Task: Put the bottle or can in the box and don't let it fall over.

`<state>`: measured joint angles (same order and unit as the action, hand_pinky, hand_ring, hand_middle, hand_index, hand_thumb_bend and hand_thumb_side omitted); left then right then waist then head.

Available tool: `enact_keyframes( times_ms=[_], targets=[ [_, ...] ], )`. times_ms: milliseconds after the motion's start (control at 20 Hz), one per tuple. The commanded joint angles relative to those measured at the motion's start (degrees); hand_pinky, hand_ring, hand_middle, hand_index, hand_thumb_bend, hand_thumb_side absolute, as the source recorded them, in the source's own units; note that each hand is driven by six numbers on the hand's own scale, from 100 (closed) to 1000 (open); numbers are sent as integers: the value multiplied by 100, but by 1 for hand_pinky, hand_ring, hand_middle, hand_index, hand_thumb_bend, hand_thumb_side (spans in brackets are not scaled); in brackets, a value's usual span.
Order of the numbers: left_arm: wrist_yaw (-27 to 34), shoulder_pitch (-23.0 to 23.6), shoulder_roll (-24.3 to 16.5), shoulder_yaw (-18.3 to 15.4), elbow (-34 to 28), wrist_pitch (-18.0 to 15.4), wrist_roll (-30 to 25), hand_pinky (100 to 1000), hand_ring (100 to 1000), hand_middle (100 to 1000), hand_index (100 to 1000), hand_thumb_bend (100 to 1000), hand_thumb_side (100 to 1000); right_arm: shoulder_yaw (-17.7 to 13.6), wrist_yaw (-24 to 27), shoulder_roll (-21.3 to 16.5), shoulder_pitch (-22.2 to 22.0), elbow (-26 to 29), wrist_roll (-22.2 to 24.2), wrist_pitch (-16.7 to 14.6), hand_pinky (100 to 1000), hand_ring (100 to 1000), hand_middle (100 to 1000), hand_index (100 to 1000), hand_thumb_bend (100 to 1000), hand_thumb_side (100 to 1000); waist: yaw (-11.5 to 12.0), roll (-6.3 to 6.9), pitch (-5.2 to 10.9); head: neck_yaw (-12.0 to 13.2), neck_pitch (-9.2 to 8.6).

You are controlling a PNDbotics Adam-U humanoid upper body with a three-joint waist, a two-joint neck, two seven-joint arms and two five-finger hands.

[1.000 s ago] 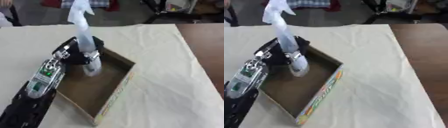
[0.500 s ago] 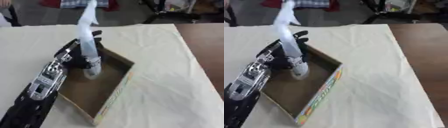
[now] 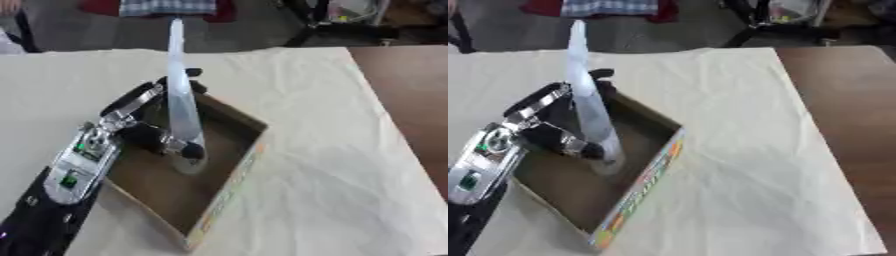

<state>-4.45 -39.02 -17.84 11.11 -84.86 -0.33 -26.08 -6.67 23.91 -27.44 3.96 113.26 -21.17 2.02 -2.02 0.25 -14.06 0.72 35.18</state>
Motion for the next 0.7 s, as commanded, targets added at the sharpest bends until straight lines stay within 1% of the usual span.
enact_keyframes(
  times_ms=[50, 150, 250, 350, 500, 600, 650, 700],
  targets=[
    [200, -3, -219, -180, -228, 148, 38, 1000, 1000, 1000, 800, 866, 349, -58, -47, -117, 9, 133, -5, -15, 979, 1000, 1000, 813, 100, 508, 12, 2, 146, -40, 0],
    [355, 63, -301, -260, -351, 256, 59, 1000, 1000, 1000, 804, 860, 341, -66, -53, -128, -4, 133, -14, -18, 979, 1000, 1000, 813, 100, 501, 25, 10, 158, -59, 11],
    [458, 139, -332, -340, -481, 339, 105, 1000, 1000, 1000, 821, 867, 351, -72, -57, -142, -11, 133, -19, -20, 981, 1000, 1000, 813, 100, 501, 41, 13, 167, -73, 17],
    [523, 249, -326, -435, -636, 412, 159, 1000, 1000, 1000, 793, 865, 359, -77, -52, -149, -11, 133, -19, -27, 981, 1000, 1000, 813, 100, 494, 58, 11, 171, -85, 13],
    [636, 450, -405, -602, -909, 507, 283, 1000, 1000, 1000, 785, 844, 351, -91, -52, -165, -23, 133, -23, -47, 982, 1000, 1000, 813, 100, 490, 86, 13, 178, -104, 23],
    [684, 609, -525, -727, -1083, 539, 388, 1000, 1000, 1000, 792, 802, 330, -98, -52, -171, -27, 133, -25, -57, 982, 1000, 1000, 814, 100, 487, 100, 13, 180, -119, 22],
    [712, 729, -600, -834, -1199, 512, 461, 1000, 1000, 1000, 790, 701, 324, -101, -54, -167, -32, 133, -26, -61, 982, 1000, 1000, 814, 100, 487, 107, 10, 178, -128, 19],
    [761, 855, -667, -949, -1311, 486, 552, 1000, 1000, 1000, 791, 673, 338, -105, -58, -160, -39, 133, -28, -65, 982, 1000, 1000, 814, 100, 487, 112, 6, 177, -140, 10]
  ],
)
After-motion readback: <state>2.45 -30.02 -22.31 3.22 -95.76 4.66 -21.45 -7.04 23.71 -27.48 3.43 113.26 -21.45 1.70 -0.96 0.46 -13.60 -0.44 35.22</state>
